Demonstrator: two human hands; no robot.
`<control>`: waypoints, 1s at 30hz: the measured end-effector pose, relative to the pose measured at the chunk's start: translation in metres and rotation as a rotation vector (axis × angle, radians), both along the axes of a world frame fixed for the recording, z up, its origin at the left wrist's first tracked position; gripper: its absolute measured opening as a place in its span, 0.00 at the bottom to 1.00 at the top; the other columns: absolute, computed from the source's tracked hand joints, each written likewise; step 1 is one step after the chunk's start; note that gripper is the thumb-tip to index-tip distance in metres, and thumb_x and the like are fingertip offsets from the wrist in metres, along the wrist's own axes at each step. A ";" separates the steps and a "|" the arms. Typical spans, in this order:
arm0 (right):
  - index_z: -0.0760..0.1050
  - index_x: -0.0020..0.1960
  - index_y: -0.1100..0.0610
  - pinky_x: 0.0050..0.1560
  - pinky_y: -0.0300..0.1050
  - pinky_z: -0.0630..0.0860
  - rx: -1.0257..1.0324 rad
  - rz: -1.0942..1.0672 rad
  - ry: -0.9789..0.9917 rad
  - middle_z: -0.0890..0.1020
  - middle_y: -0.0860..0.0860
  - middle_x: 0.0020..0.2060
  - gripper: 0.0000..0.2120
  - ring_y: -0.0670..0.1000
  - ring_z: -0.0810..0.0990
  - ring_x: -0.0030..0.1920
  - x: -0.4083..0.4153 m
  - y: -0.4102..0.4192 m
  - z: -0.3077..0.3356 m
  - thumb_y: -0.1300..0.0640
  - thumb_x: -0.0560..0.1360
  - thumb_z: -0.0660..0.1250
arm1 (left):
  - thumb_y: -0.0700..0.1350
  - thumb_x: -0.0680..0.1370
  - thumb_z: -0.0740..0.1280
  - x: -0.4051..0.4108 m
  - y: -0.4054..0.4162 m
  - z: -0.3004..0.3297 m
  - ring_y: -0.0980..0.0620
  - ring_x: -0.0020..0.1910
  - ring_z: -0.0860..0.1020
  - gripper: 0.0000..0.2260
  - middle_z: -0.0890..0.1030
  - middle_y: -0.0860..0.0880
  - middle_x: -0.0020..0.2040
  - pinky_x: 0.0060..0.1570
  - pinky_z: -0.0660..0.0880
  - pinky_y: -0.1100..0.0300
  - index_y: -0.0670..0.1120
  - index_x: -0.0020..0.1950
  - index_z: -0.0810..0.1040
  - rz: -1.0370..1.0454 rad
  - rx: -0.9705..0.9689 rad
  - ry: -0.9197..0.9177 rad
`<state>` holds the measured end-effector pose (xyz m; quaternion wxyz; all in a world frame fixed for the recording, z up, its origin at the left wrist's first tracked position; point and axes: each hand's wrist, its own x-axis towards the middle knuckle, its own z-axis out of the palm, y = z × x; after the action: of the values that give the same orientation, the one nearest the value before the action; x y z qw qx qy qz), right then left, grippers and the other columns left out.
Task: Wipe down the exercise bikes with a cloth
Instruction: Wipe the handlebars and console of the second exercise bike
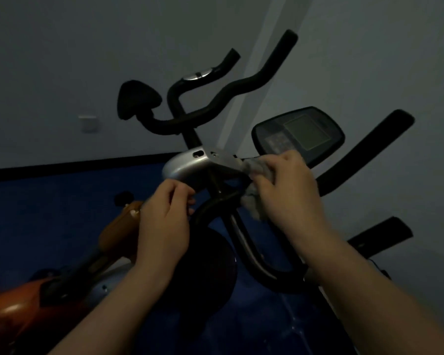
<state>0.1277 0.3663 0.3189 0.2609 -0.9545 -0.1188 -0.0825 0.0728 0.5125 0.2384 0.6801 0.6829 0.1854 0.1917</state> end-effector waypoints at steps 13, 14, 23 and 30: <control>0.79 0.54 0.44 0.51 0.40 0.72 -0.126 0.208 -0.041 0.73 0.43 0.46 0.11 0.42 0.73 0.48 0.017 -0.005 0.015 0.46 0.73 0.66 | 0.45 0.79 0.59 -0.003 0.004 -0.009 0.50 0.37 0.78 0.14 0.78 0.51 0.34 0.38 0.71 0.55 0.51 0.34 0.74 -0.030 -0.163 -0.028; 0.77 0.57 0.44 0.54 0.44 0.71 -0.296 0.276 -0.051 0.72 0.45 0.48 0.14 0.45 0.71 0.50 0.020 -0.007 0.012 0.44 0.73 0.64 | 0.46 0.79 0.59 -0.003 0.004 -0.010 0.51 0.37 0.78 0.13 0.78 0.50 0.35 0.38 0.72 0.56 0.50 0.35 0.74 -0.063 -0.129 -0.034; 0.82 0.46 0.43 0.47 0.44 0.77 -0.286 0.529 0.189 0.80 0.42 0.44 0.06 0.40 0.78 0.46 0.053 0.020 0.002 0.49 0.69 0.73 | 0.52 0.75 0.57 -0.001 0.008 -0.007 0.56 0.33 0.75 0.14 0.77 0.52 0.33 0.35 0.70 0.62 0.47 0.35 0.74 -0.117 -0.046 -0.055; 0.81 0.43 0.44 0.46 0.43 0.76 -0.260 0.459 0.122 0.79 0.41 0.41 0.08 0.45 0.78 0.46 0.051 0.039 -0.011 0.50 0.66 0.77 | 0.53 0.75 0.57 -0.002 0.008 -0.006 0.52 0.33 0.75 0.14 0.77 0.48 0.34 0.34 0.71 0.54 0.48 0.35 0.74 -0.130 -0.066 -0.056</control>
<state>0.1784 0.4053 0.3077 0.1548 -0.9312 -0.3259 0.0524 0.0708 0.5207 0.2321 0.7182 0.6651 0.1276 0.1598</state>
